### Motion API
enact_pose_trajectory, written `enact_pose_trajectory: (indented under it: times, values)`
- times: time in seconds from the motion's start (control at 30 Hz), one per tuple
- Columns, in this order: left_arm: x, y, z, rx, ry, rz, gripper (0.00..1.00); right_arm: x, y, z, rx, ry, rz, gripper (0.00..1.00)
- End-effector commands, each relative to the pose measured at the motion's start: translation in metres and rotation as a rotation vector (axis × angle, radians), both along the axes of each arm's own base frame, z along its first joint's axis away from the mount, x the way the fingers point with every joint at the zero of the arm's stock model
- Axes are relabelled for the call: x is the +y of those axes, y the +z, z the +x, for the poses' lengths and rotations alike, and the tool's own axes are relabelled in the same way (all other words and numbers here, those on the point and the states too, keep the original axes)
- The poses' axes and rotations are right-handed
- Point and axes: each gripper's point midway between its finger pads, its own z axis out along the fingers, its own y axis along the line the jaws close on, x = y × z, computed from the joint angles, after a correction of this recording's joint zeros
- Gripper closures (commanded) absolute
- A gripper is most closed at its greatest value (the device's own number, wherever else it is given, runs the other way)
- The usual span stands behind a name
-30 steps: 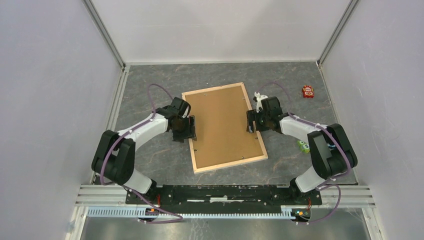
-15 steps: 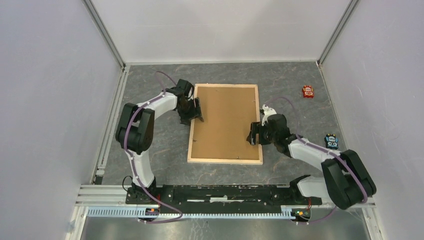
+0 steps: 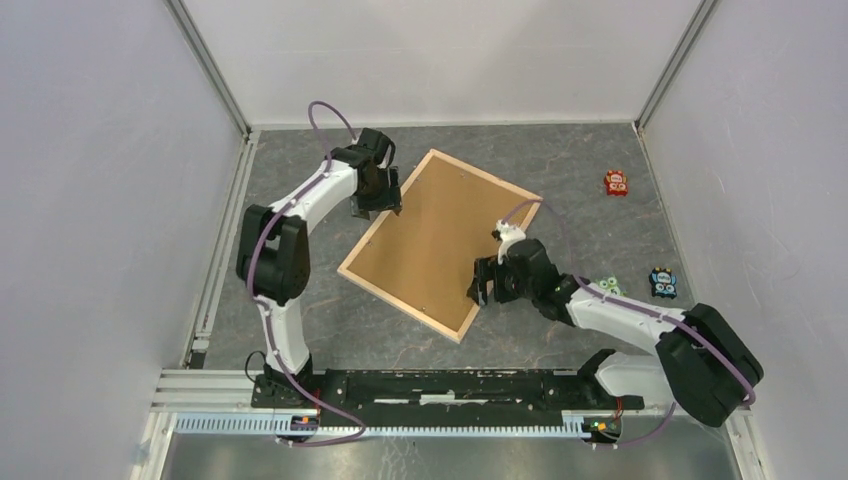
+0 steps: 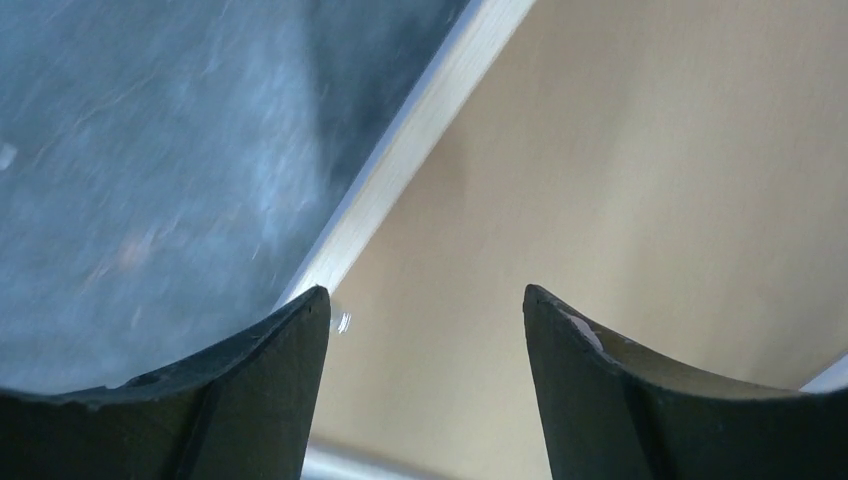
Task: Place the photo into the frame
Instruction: Adjust the photo frame at the center of the board.
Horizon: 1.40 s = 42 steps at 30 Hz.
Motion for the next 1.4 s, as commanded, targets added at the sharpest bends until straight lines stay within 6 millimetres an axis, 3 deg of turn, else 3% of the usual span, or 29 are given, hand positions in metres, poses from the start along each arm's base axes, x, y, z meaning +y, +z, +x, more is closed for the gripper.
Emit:
enact_pose_trajectory:
  times: [0.0, 0.1, 0.2, 0.3, 0.4, 0.5, 0.57, 0.77, 0.9, 1.07, 1.2, 1.37]
  values:
    - [0.042, 0.067, -0.052, -0.112, 0.067, 0.095, 0.24, -0.024, 0.056, 0.052, -0.233, -0.08, -0.171, 0.1]
    - [0.039, 0.065, -0.096, -0.087, 0.133, -0.025, 0.27, -0.041, 0.079, 0.083, -0.294, -0.14, -0.231, 0.06]
    - [0.018, 0.05, -0.138, -0.028, 0.205, -0.203, 0.3, -0.051, 0.094, 0.121, -0.315, -0.176, -0.213, 0.05]
    - [0.003, 0.036, -0.162, 0.033, 0.272, -0.285, 0.32, -0.059, 0.109, 0.17, -0.358, -0.217, -0.197, 0.06]
    - [-0.009, 0.024, -0.171, 0.058, 0.36, -0.361, 0.32, -0.059, 0.122, 0.221, -0.439, -0.214, -0.216, 0.05]
    - [-0.016, 0.006, -0.176, 0.085, 0.418, -0.403, 0.29, -0.051, 0.113, 0.267, -0.356, -0.165, -0.181, 0.07]
    - [-0.017, -0.002, -0.172, 0.079, 0.409, -0.388, 0.25, -0.047, 0.119, 0.296, -0.361, -0.161, -0.173, 0.07]
    - [-0.016, -0.029, -0.172, 0.113, 0.375, -0.331, 0.21, -0.042, 0.084, 0.342, -0.281, -0.12, -0.191, 0.07]
    - [-0.02, -0.042, -0.172, 0.147, 0.368, -0.331, 0.21, -0.05, 0.062, 0.353, -0.248, -0.132, -0.174, 0.07]
    - [-0.018, -0.05, -0.169, 0.154, 0.368, -0.298, 0.23, -0.051, 0.035, 0.348, -0.173, -0.126, -0.144, 0.08]
    - [-0.015, -0.051, -0.164, 0.144, 0.359, -0.266, 0.23, -0.049, 0.017, 0.329, -0.114, -0.102, -0.122, 0.12]
    - [-0.006, -0.058, -0.159, 0.17, 0.333, -0.217, 0.23, -0.052, 0.017, 0.29, -0.101, -0.109, -0.066, 0.14]
